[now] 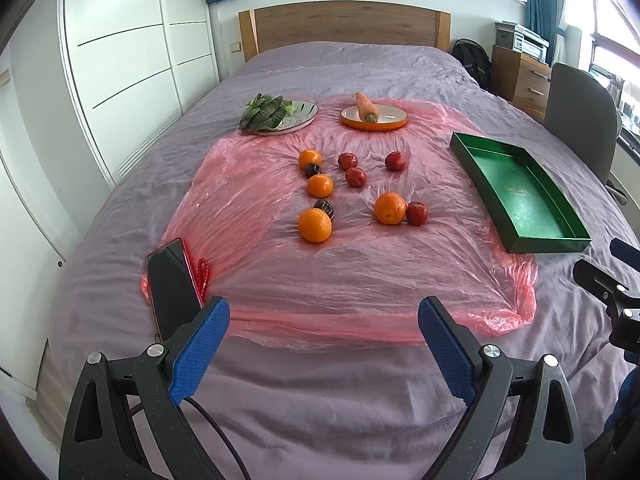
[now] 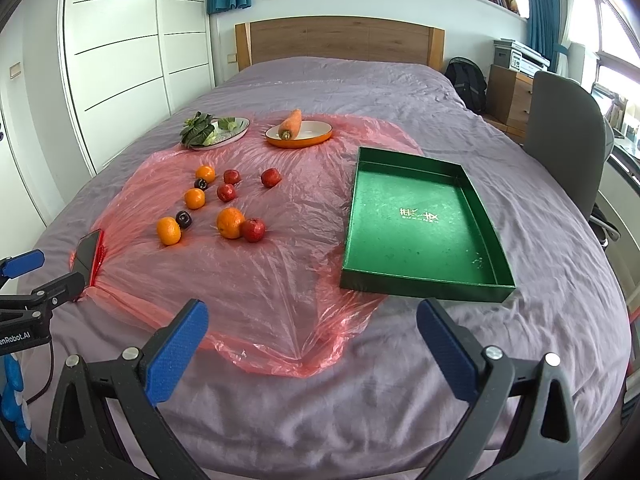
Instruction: Organize fruits
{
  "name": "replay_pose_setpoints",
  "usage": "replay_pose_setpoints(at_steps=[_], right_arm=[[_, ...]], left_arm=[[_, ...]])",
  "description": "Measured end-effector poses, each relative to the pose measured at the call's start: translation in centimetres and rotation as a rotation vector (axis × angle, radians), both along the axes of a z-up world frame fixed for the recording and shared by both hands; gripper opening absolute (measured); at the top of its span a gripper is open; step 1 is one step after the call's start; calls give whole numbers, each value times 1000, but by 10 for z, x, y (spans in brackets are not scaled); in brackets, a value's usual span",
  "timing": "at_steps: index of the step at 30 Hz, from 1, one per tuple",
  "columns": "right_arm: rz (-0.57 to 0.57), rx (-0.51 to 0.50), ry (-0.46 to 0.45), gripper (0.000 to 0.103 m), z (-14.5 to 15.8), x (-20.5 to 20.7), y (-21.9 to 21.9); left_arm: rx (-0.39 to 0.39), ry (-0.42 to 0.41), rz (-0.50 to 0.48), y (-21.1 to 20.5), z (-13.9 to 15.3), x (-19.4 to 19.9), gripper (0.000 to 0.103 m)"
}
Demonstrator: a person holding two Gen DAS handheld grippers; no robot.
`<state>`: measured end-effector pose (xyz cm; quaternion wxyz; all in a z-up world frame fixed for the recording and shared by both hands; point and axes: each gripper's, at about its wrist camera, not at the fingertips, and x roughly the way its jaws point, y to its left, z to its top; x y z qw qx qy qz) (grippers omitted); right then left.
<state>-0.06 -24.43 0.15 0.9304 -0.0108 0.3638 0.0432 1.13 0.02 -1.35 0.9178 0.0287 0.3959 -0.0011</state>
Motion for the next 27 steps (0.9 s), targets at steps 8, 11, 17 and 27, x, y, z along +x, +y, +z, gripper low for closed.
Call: replay_pose_setpoints(at_steps=[8, 11, 17, 27], right_arm=[[1, -3, -4, 103, 0, 0, -1], [4, -7, -5, 103, -2, -1, 1], [0, -6, -3, 103, -1, 0, 2], [15, -15, -1, 103, -3, -1, 3]], left_arm=[[2, 0, -1, 1, 0, 1, 93], [2, -1, 0, 1, 0, 0, 93], [0, -1, -1, 1, 0, 1, 93], [9, 8, -4, 0, -3, 2, 93]])
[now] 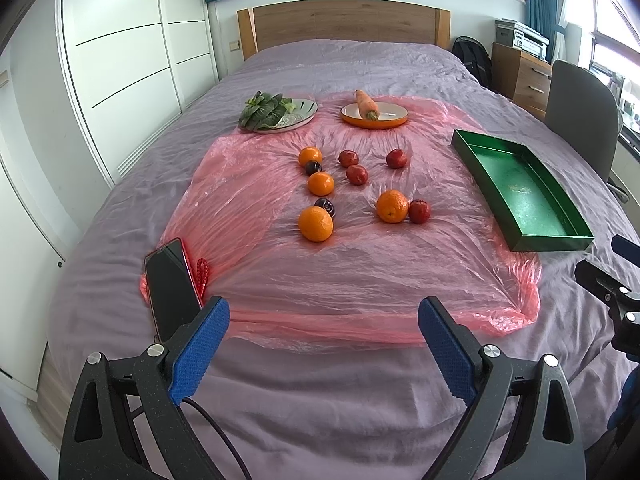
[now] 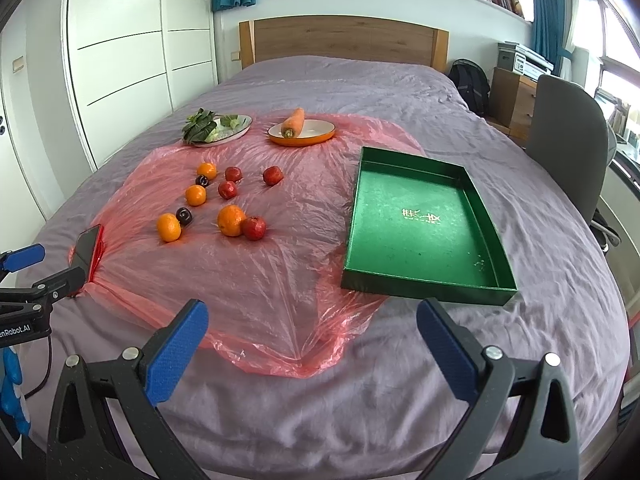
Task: Organize fruits
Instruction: 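Grasp an orange with the left gripper while the right gripper grasps a red tomato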
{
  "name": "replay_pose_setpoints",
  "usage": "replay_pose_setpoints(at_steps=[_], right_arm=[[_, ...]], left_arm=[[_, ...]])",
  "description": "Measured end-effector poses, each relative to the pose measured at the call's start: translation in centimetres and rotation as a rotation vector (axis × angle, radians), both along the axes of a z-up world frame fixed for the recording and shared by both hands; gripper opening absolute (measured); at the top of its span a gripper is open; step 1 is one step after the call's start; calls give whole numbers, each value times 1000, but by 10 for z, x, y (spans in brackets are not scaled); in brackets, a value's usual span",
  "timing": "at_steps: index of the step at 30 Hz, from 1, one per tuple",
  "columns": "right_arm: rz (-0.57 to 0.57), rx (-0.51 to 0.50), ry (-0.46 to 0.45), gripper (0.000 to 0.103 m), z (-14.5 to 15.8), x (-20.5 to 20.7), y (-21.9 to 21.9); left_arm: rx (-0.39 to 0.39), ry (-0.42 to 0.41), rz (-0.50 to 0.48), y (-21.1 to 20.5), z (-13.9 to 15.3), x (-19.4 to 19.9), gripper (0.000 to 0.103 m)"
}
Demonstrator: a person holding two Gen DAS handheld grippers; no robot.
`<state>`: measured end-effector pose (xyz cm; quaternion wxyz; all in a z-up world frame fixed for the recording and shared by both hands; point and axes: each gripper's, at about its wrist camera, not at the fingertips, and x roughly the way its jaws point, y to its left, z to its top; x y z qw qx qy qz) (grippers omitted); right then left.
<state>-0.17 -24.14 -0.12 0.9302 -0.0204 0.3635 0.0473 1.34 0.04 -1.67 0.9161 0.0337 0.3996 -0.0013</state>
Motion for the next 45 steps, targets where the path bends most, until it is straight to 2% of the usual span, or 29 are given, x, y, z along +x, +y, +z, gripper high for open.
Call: replay_pose_setpoints(at_steps=[7, 13, 23, 30, 35, 40, 45], right_arm=[[63, -7, -2, 103, 3, 4, 9], [137, 1, -2, 103, 11, 20, 24], [316, 22, 30, 103, 7, 76, 52], [423, 70, 101, 103, -17, 137, 64], [485, 56, 160, 103, -48, 176, 73], [512, 47, 185, 103, -74, 197, 70], [532, 51, 221, 103, -96, 214, 66]], left_arm=[[-26, 34, -8, 6, -4, 7, 93], [-55, 30, -8, 15, 2, 18, 93], [-104, 77, -21, 21, -18, 70, 93], [-138, 92, -11, 28, -40, 122, 92], [-157, 106, -10, 31, -62, 153, 88], [-182, 127, 1, 35, -86, 173, 78], [-217, 134, -4, 36, -100, 186, 76]])
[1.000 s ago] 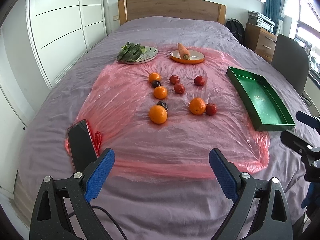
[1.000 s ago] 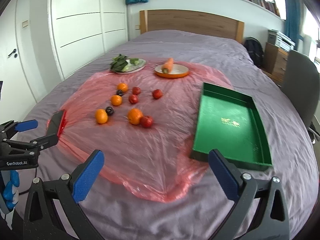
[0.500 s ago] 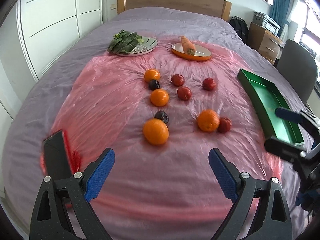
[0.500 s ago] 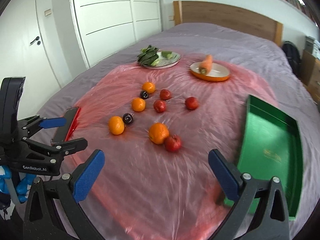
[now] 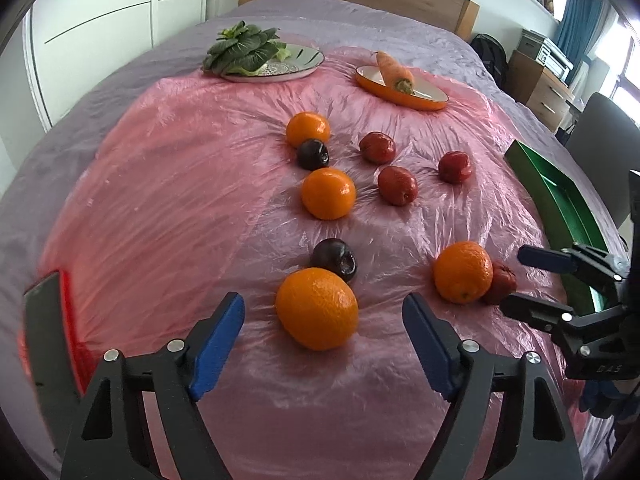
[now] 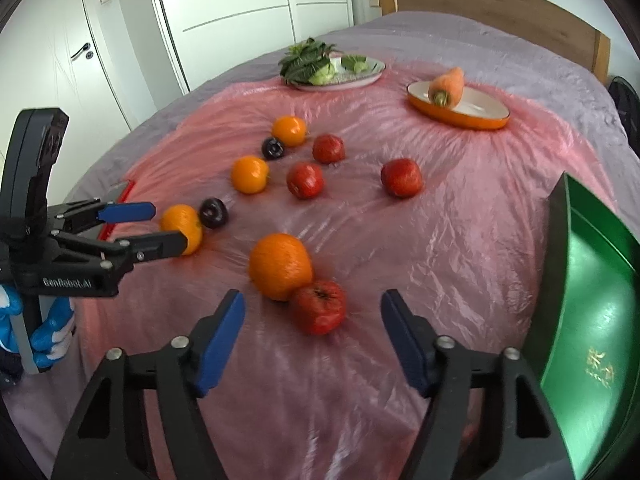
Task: Organize fruits
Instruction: 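Grasp an orange with the left gripper while the right gripper grasps a red tomato, then carry the orange and tomato over the green tray with both grippers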
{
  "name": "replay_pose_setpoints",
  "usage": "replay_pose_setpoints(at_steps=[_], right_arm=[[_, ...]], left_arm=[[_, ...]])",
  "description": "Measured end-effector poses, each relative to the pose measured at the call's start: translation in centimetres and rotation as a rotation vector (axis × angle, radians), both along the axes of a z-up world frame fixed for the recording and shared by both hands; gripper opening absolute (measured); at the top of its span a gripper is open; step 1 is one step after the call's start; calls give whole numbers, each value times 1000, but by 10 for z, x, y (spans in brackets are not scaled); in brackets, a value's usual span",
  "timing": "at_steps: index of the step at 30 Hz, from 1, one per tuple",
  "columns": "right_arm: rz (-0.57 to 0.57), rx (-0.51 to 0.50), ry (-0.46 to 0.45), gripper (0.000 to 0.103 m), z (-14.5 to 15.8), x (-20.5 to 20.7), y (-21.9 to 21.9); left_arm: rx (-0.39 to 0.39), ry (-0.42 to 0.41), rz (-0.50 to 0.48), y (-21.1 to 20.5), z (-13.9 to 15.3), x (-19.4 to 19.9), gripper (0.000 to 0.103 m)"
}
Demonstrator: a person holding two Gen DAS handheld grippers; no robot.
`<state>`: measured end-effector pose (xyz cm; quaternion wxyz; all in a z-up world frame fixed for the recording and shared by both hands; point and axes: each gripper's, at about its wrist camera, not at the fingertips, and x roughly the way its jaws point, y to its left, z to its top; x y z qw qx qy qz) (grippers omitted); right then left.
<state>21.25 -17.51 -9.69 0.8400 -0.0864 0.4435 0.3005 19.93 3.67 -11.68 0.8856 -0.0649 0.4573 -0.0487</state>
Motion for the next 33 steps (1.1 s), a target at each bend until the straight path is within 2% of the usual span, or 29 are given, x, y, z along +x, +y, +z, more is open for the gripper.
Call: replay_pose_setpoints(at_steps=[9, 13, 17, 18, 21, 27, 33], right_arm=[[12, -9, 16, 103, -23, 7, 8], [9, -15, -2, 87, -26, 6, 8], [5, -38, -19, 82, -29, 5, 10], [0, -42, -23, 78, -29, 5, 10], [-10, -43, -23, 69, -30, 4, 8], [-19, -48, -19, 64, -28, 5, 8], [-26, -57, -3, 64, -31, 8, 8]], left_arm=[[-1, 18, -28, -5, -16, 6, 65], [6, 15, -29, -5, -19, 7, 54], [20, 9, -19, -2, -21, 7, 39], [20, 7, -14, 0, -21, 7, 38], [18, -2, -11, 0, -20, 4, 37], [10, -24, -9, 0, -15, -1, 37], [15, -33, -5, -1, -13, -5, 37]])
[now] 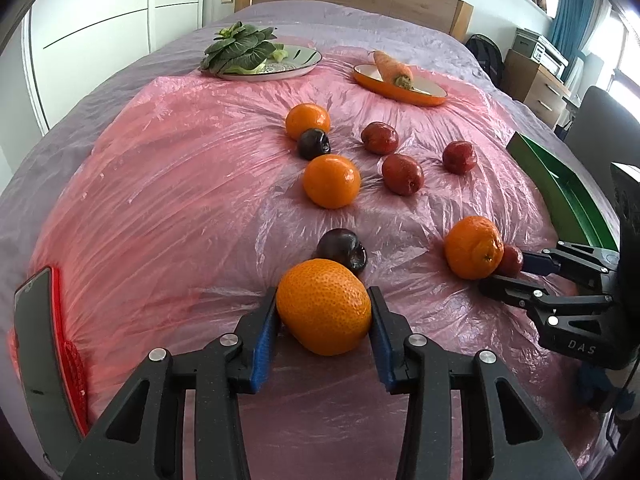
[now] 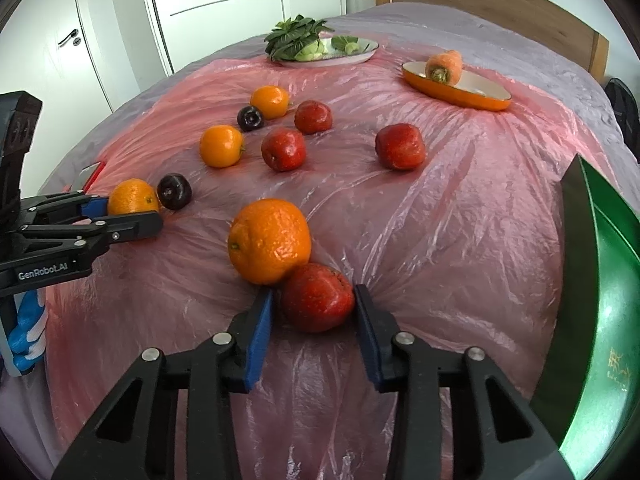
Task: Organize fruits
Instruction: 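Carry the orange and tomato over the green tray with both grippers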
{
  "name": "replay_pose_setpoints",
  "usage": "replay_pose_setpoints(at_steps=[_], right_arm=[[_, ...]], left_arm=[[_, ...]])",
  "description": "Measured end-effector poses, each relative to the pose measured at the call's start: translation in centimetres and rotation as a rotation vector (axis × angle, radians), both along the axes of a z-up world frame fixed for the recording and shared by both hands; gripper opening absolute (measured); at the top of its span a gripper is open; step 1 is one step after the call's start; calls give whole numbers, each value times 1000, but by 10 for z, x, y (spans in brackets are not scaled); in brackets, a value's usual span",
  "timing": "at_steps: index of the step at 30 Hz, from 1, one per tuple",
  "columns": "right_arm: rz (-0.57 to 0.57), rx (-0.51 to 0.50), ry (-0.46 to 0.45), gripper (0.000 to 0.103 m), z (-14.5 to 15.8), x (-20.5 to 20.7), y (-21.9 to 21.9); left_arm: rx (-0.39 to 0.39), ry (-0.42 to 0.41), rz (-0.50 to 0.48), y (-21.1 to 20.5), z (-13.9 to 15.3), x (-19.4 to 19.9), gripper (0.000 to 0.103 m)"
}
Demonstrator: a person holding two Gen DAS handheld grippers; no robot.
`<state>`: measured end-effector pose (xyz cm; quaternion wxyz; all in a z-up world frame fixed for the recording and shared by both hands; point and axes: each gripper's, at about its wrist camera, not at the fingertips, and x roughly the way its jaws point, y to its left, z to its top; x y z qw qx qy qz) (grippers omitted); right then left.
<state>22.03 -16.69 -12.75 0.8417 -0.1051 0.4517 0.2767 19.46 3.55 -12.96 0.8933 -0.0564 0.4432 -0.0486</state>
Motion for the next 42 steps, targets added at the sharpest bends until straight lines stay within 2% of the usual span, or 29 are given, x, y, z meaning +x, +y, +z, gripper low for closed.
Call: replay_pose_setpoints(at_steps=[3, 5, 9, 12, 22, 27, 33, 42], right_arm=[[10, 7, 16, 63, 1, 2, -1], [9, 7, 16, 53, 2, 3, -3], [21, -17, 15, 52, 3, 2, -1], [23, -20, 14, 52, 7, 1, 0], [-13, 76, 10, 52, 33, -16, -14], [-45, 111, -10, 52, 50, -30, -31], [-122, 121, -45, 52, 69, -39, -74], [-329, 95, -78, 52, 78, -32, -176]], left_arm=[[1, 1, 9, 0, 1, -2, 37], [2, -3, 6, 0, 2, -4, 36], [23, -27, -2, -5, 7, -9, 36], [10, -30, 9, -3, 12, -13, 36], [-3, -38, 81, 13, 38, -26, 36], [12, -40, 64, 2, 52, -33, 36], [-17, -64, -23, -40, 72, -31, 36], [-85, -62, -249, -149, 89, -14, 36]])
